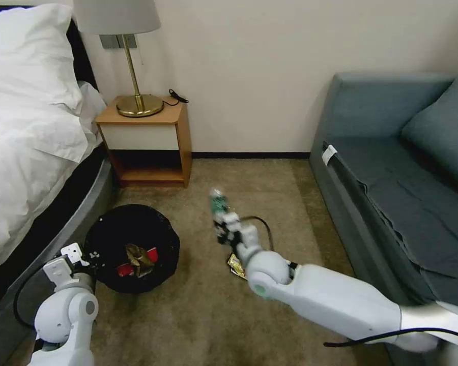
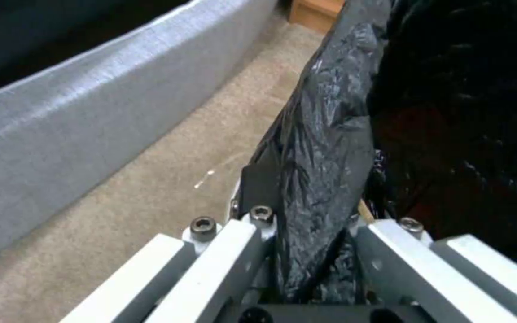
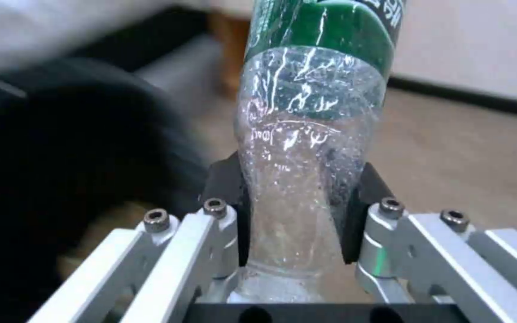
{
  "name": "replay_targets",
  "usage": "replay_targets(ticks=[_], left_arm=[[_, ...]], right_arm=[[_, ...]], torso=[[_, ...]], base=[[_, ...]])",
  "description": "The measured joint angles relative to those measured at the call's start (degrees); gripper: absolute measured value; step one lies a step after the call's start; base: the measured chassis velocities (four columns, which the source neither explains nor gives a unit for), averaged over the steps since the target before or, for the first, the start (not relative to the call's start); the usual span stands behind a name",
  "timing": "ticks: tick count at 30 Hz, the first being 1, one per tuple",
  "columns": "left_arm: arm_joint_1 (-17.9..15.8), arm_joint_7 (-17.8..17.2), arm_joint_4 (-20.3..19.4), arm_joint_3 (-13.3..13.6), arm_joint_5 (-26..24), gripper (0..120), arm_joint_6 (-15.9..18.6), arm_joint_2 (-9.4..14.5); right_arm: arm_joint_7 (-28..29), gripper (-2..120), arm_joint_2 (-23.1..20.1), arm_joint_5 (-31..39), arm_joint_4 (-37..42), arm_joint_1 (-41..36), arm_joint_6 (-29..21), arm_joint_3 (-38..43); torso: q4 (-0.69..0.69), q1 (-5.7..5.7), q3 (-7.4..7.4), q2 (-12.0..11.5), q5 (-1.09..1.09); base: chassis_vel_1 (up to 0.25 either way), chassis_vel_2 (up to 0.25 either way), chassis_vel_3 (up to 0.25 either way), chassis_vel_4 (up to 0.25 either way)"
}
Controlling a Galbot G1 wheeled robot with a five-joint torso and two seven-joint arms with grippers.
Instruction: Pick up the trash bin, then pick up the garbage on the floor and place it into the trash bin.
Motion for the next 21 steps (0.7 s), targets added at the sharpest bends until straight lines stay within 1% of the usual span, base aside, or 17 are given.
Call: replay_targets(ticks=[2,3,5,7,8,12,15,17,18,19,21], left_arm=[[-0.03,-0.03,-0.28,0.43,0.09,3,0.13,-0.31],[-0.03,-0.03,-0.28,0.43,0.09,3,0.13,-0.31],[0.02,-0.07,-0.67,0.68,0.16,3,0.23,-0.56],[0.28,-0.11,-1.33,0.78,0.14,3,0.39,-0.79],[0.28,-0.11,-1.33,0.78,0.14,3,0.39,-0.79],[0.78,-0.16,-2.44,0.66,-0.1,3,0.65,-0.89],[0.83,-0.18,-2.66,0.54,-0.19,3,0.67,-0.95],[0.9,-0.18,-2.77,0.43,-0.25,3,0.67,-0.97],[1.05,-0.19,-2.84,0.31,-0.29,3,0.68,-0.97],[1.05,-0.19,-2.84,0.31,-0.29,3,0.68,-0.97],[1.16,-0.2,-2.86,0.18,-0.33,3,0.68,-0.97]], right_arm=[[1.23,25,4.76,1.14,0.17,2.18,0.13,-2.98],[1.23,25,4.76,1.14,0.17,2.18,0.13,-2.98],[1.79,25,7.75,1.4,-1.55,3.47,0.15,-6.32],[1.97,25,9.74,0.68,-5.5,4.01,0.58,-10.3],[1.97,25,9.74,0.68,-5.5,4.01,0.58,-10.3],[2.0,25,11.32,-0.48,-11.22,3.37,1.03,-14.39],[1.88,25,11.84,-0.65,-12.2,2.82,1.03,-14.96],[1.85,32,12.47,-0.94,-13.31,2.36,1.03,-15.28],[1.85,39,13.01,-1.39,-14.45,2.1,1.06,-15.3],[1.85,39,13.01,-1.39,-14.45,2.1,1.06,-15.3],[1.75,45,13.31,-1.66,-15.0,2.03,1.07,-15.07]], torso=[[0.02,0.0,0.0,0.0,-0.01],[0.02,0.0,0.0,0.0,-0.01],[0.02,0.0,0.0,0.0,-0.01],[0.0,0.0,0.0,0.0,-0.01],[0.0,0.0,0.0,0.0,-0.01],[-0.01,0.0,0.0,0.0,-0.01],[-0.01,0.0,0.0,0.0,-0.01],[-0.01,0.0,0.0,0.0,0.0],[-0.01,0.0,0.0,0.0,0.0],[-0.01,0.0,0.0,0.0,0.0],[-0.01,0.0,0.0,0.0,0.0]], base=[[0.0,0.0,0.0,0.0],[0.0,0.0,0.0,0.0],[0.0,0.0,0.0,0.0],[0.0,0.0,0.0,0.0],[0.0,0.0,0.0,0.0],[0.0,0.0,0.0,0.0],[0.0,0.0,0.0,0.0],[0.0,0.0,0.0,0.0],[0.0,0.0,0.0,0.0],[0.0,0.0,0.0,0.0],[0.0,0.0,0.0,0.0]])
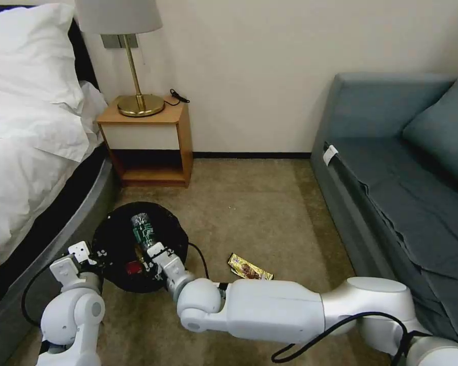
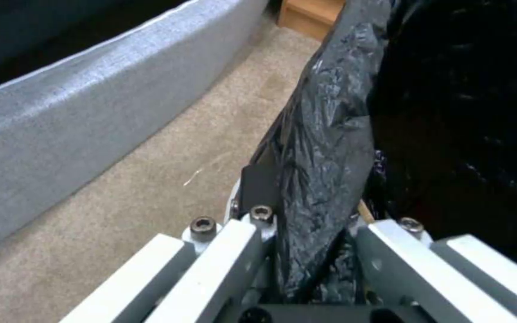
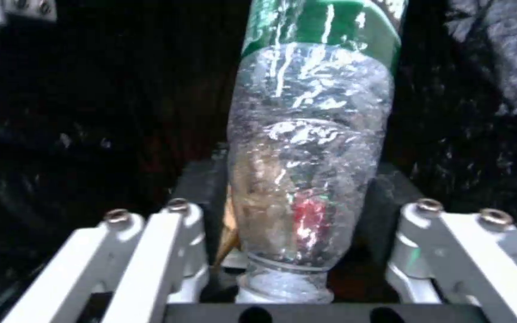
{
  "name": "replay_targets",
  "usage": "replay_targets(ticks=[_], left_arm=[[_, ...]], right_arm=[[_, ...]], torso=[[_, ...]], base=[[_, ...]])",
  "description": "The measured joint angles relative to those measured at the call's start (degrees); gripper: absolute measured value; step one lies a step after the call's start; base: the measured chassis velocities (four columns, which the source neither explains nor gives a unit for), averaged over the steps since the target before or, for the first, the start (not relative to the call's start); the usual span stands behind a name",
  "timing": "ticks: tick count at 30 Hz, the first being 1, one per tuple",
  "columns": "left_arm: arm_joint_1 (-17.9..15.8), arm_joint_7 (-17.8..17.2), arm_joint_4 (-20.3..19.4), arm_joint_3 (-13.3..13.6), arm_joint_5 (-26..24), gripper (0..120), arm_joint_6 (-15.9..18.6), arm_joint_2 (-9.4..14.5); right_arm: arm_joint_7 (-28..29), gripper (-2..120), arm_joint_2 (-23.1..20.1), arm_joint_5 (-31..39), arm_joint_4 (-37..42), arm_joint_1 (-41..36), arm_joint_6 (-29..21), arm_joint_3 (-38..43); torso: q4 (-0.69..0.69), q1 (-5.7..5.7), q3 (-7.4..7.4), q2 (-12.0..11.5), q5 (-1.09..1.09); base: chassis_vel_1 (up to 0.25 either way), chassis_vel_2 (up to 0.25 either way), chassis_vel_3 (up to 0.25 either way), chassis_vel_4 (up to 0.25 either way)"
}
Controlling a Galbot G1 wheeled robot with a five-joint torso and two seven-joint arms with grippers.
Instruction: Pick up the trash bin, then pick up the garbage on the floor and place it into the trash bin.
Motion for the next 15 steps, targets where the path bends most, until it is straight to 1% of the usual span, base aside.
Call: replay_targets(ticks=[2,3,5,6,7,9,11,12,13,15], left_arm=[[0.03,-0.01,-0.01,-0.05,-0.03,3,0.0,-0.01],[0.03,-0.01,-0.01,-0.05,-0.03,3,0.0,-0.01],[0.04,-0.01,-0.08,-0.05,-0.08,3,0.0,-0.11],[0.03,-0.01,-0.08,-0.05,-0.09,3,0.0,-0.11],[-0.01,-0.01,-0.08,-0.05,-0.09,3,0.0,-0.11],[-0.05,-0.01,-0.08,-0.03,-0.09,3,0.0,-0.11],[-0.27,-0.01,-0.07,0.08,-0.12,3,0.0,-0.17],[-0.27,-0.01,-0.07,0.08,-0.12,3,0.0,-0.17],[-0.34,-0.01,-0.02,0.08,-0.13,3,0.0,-0.19],[-0.39,-0.01,0.13,0.04,-0.21,3,-0.01,-0.13]], right_arm=[[-0.08,55,0.01,-0.07,0.02,0.04,0.0,0.34],[-0.08,55,0.01,-0.07,0.02,0.04,0.0,0.34],[-0.3,67,-0.25,-0.32,0.81,0.0,0.0,0.96],[-0.31,70,-0.3,-0.35,1.04,-0.08,-0.03,1.31],[-0.32,76,-0.37,-0.35,1.27,-0.14,-0.1,1.64],[-0.32,77,-0.46,-0.36,1.43,-0.16,-0.15,1.84],[-0.25,90,-0.99,-0.77,2.43,-0.32,-0.28,2.52],[-0.25,90,-0.99,-0.77,2.43,-0.32,-0.28,2.52],[-0.12,93,-1.43,-1.16,3.28,-0.45,-0.29,3.49],[-0.04,99,-2.77,-2.38,6.09,-0.98,-0.55,7.76]], torso=[[0.0,0.0,0.0,0.0,0.0],[0.0,0.0,0.0,0.0,0.0],[0.0,0.0,0.0,0.0,0.0],[0.0,0.0,0.0,0.0,0.0],[0.0,0.0,0.0,0.0,0.0],[0.0,0.0,0.0,0.0,0.0],[0.0,0.0,0.0,0.0,0.01],[0.0,0.0,0.0,0.0,0.01],[0.0,0.0,0.0,0.0,0.0],[0.0,0.0,0.0,0.0,0.01]], base=[[0.0,0.0,0.0,0.0],[0.0,0.0,0.0,0.0],[0.0,0.0,0.0,0.0],[0.0,0.0,0.0,0.0],[0.0,0.0,0.0,0.0],[0.0,0.0,0.0,0.0],[0.0,0.0,0.0,0.0],[0.0,0.0,0.0,0.0],[0.0,0.0,0.0,0.0],[0.0,0.0,0.0,0.0]])
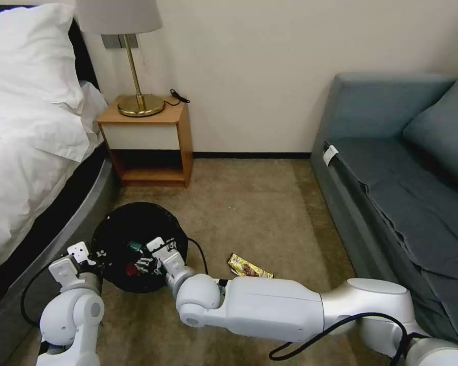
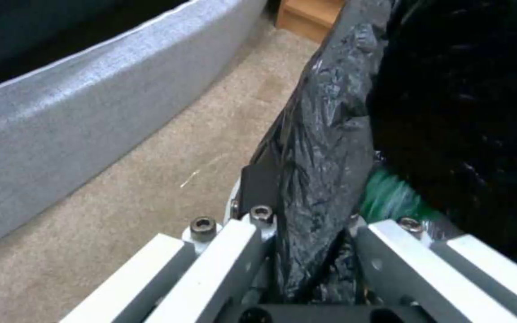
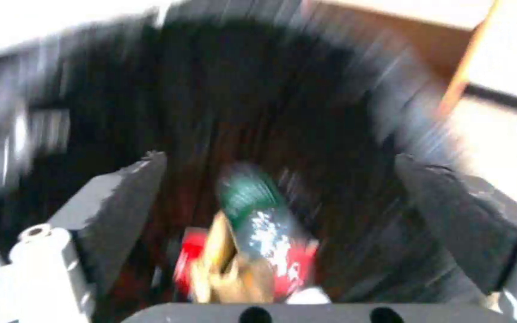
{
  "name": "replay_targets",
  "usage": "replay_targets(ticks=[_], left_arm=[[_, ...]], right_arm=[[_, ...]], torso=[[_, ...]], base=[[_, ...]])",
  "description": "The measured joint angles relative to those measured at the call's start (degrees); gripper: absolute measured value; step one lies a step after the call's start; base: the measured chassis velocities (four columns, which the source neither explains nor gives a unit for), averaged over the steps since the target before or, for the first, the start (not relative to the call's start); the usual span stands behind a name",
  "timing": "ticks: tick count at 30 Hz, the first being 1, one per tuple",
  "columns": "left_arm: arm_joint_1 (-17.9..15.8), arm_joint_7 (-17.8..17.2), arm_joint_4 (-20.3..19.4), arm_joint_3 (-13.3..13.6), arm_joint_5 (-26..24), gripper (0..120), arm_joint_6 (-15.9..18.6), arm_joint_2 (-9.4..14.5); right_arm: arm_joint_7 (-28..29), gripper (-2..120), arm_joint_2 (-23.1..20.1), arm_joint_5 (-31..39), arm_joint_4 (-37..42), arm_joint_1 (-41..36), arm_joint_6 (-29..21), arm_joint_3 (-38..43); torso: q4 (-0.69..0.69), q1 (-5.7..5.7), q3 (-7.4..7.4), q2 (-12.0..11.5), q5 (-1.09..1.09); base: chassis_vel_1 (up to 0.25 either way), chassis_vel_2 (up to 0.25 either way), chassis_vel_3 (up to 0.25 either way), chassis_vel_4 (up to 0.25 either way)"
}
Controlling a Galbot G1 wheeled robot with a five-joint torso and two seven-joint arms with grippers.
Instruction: Pick up the trash bin, then pick up the garbage on the floor and place it into the trash bin.
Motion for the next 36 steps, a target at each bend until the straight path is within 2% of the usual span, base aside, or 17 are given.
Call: replay_targets(ticks=[2,3,6,7,11,12,15,16,19,20,21,22,24,28,29,32,36], left_arm=[[-0.1,0.02,0.31,-0.19,-0.05,3,-0.09,0.16],[-0.1,0.02,0.31,-0.19,-0.05,3,-0.09,0.16],[-0.2,0.06,0.48,-0.55,-0.22,3,-0.25,0.51],[-0.2,0.06,0.48,-0.55,-0.22,3,-0.25,0.51],[-0.23,0.14,0.87,-0.74,-0.5,3,-0.38,0.87],[-0.23,0.14,0.87,-0.74,-0.5,3,-0.38,0.87],[-0.21,0.31,1.22,-0.82,-0.62,3,-0.56,0.97],[-0.21,0.31,1.22,-0.82,-0.62,3,-0.56,0.97],[-0.41,0.36,1.63,-1.14,-0.66,3,-0.72,1.03],[-0.59,0.37,1.74,-1.22,-0.67,3,-0.74,1.02],[-0.59,0.37,1.74,-1.22,-0.67,3,-0.74,1.02],[-0.73,0.42,1.86,-1.24,-0.67,3,-0.83,1.02],[-0.77,0.45,1.9,-1.24,-0.67,3,-0.85,1.02],[-0.89,0.59,2.06,-1.26,-0.61,3,-0.92,0.99],[-0.89,0.59,2.06,-1.26,-0.61,3,-0.92,0.99],[-0.88,0.8,2.15,-1.42,-0.58,3,-1.17,0.92],[-0.69,0.94,2.17,-1.54,-0.52,3,-1.34,0.91]], right_arm=[[-0.02,99,-1.79,-3.37,3.16,-0.86,-0.01,6.17],[-0.02,99,-1.79,-3.37,3.16,-0.86,-0.01,6.17],[-1.04,100,-6.38,-10.78,8.43,-3.67,-0.05,16.62],[-1.04,100,-6.38,-10.78,8.43,-3.67,-0.05,16.62],[-4.2,100,-15.12,-16.98,13.22,-8.93,1.42,27.94],[-4.2,100,-15.12,-16.98,13.22,-8.93,1.42,27.94],[-6.02,100,-19.81,-19.61,19.05,-15.34,2.43,36.08],[-6.02,100,-19.81,-19.61,19.05,-15.34,2.43,36.08],[-7.43,100,-22.5,-25.27,25.04,-26.23,4.78,44.88],[-7.69,100,-22.6,-27.2,26.51,-30.51,5.28,47.97],[-7.69,100,-22.6,-27.2,26.51,-30.51,5.28,47.97],[-7.97,100,-22.21,-30.51,28.69,-36.39,5.75,52.41],[-8.17,100,-21.84,-31.94,29.62,-38.75,5.93,54.14],[-8.98,100,-17.48,-40.93,34.12,-53.35,7.35,62.36],[-8.98,100,-17.48,-40.93,34.12,-53.35,7.35,62.36],[-9.76,100,-10.77,-47.27,36.04,-63.7,10.45,65.39],[-10.32,100,-7.16,-49.58,36.12,-66.71,11.87,65.44]], torso=[[0.0,0.0,0.0,0.01,0.0],[0.0,0.0,0.0,0.01,0.0],[0.0,0.0,0.0,0.01,0.02],[0.0,0.0,0.0,0.01,0.02],[-0.04,0.0,0.0,0.01,0.02],[-0.04,0.0,0.0,0.01,0.02],[-0.03,0.0,0.0,0.01,0.02],[-0.03,0.0,0.0,0.01,0.02],[0.0,0.0,0.0,0.01,0.02],[-0.01,0.0,0.0,0.01,0.03],[-0.01,0.0,0.0,0.01,0.03],[-0.03,0.0,0.0,0.01,0.03],[-0.03,-0.01,-0.01,0.01,0.03],[-0.02,0.0,-0.01,0.01,0.01],[-0.02,0.0,-0.01,0.01,0.01],[-0.03,0.0,-0.01,0.01,-0.01],[-0.01,-0.01,-0.01,0.01,-0.01]], base=[[0.0,0.0,0.0,0.0],[0.0,0.0,0.0,0.0],[0.0,0.0,0.0,0.0],[0.0,0.0,0.0,0.0],[0.0,0.0,0.0,0.0],[0.0,0.0,0.0,0.0],[0.0,0.0,0.0,0.0],[0.0,0.0,0.0,0.0],[0.0,0.0,0.0,0.0],[0.0,0.0,0.0,0.0],[0.0,0.0,0.0,0.0],[0.0,0.0,0.0,0.0],[0.0,0.0,0.0,0.0],[0.0,0.0,0.0,0.0],[0.0,0.0,0.0,0.0],[0.0,0.0,0.0,0.0],[0.0,0.0,0.0,0.0]])
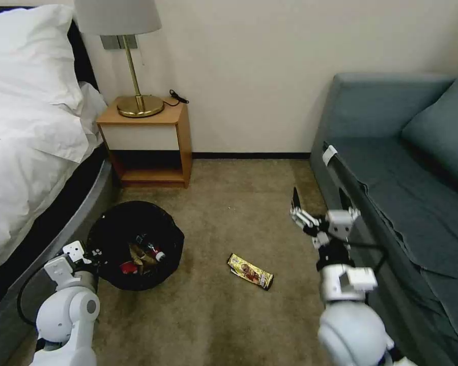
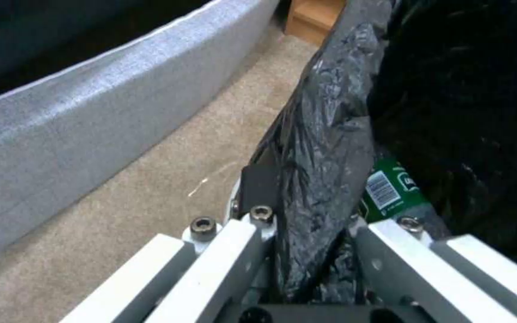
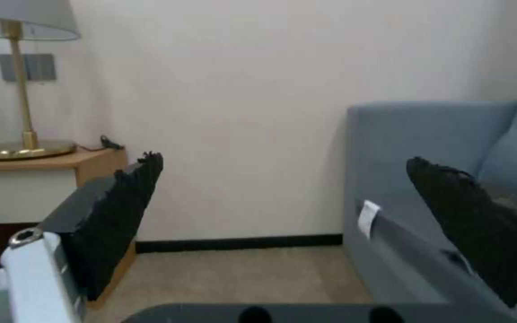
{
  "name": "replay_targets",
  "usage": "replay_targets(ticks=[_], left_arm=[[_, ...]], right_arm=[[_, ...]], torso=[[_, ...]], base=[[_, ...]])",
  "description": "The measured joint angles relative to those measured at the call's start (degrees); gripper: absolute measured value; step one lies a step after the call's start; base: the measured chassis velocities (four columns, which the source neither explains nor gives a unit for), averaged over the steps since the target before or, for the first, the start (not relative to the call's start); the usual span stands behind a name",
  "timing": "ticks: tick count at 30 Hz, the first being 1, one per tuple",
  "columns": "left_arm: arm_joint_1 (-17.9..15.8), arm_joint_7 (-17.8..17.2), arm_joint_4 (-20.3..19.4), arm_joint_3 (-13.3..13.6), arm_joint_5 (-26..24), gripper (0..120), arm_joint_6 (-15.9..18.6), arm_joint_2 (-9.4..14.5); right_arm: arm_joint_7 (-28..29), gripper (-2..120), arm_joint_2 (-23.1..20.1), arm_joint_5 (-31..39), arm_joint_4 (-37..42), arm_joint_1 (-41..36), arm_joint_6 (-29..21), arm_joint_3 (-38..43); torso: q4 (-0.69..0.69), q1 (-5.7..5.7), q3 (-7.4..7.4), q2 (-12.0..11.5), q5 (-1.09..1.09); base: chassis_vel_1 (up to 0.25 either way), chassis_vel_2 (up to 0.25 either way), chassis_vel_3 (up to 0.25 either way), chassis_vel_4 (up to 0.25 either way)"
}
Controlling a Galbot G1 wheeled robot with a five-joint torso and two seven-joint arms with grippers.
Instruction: Pick up the trash bin, then pick up the garbage on the floor and place it into the trash bin.
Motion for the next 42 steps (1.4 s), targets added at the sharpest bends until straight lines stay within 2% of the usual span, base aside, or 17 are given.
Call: replay_targets(ticks=[4,16,33,37,42], left_arm=[[0.09,0.12,-0.06,0.0,0.0,3,-0.01,0.02],[0.06,0.2,-0.12,-0.01,0.02,3,-0.08,-0.3],[-0.08,0.24,0.12,-0.17,0.06,3,-0.25,-0.28],[-0.1,0.24,0.18,-0.11,0.09,3,-0.25,-0.28],[-0.02,0.24,0.18,-0.06,0.09,3,-0.25,0.06]], right_arm=[[-0.4,100,0.86,-1.05,-1.16,-0.2,0.94,-0.17],[-1.06,100,-0.02,-0.89,-3.81,1.11,2.21,-0.68],[-0.8,100,-0.68,-0.35,-6.05,3.29,2.5,-1.49],[-1.42,100,-1.56,0.29,-7.15,4.35,3.2,-1.69],[-3.74,100,-8.0,5.76,-11.24,9.85,2.53,-4.03]], torso=[[0.01,0.0,0.0,0.0,0.0],[0.01,0.0,0.0,0.0,0.01],[0.01,0.0,0.01,-0.01,0.0],[0.0,0.0,0.02,-0.01,0.01],[0.0,0.0,0.01,-0.01,0.02]], base=[[0.0,0.0,0.0,0.0],[-0.003,0.004,0.005,-0.004],[-0.114,0.104,0.109,-0.112],[-0.01,0.005,0.012,-0.014],[0.0,0.0,0.0,0.0]])
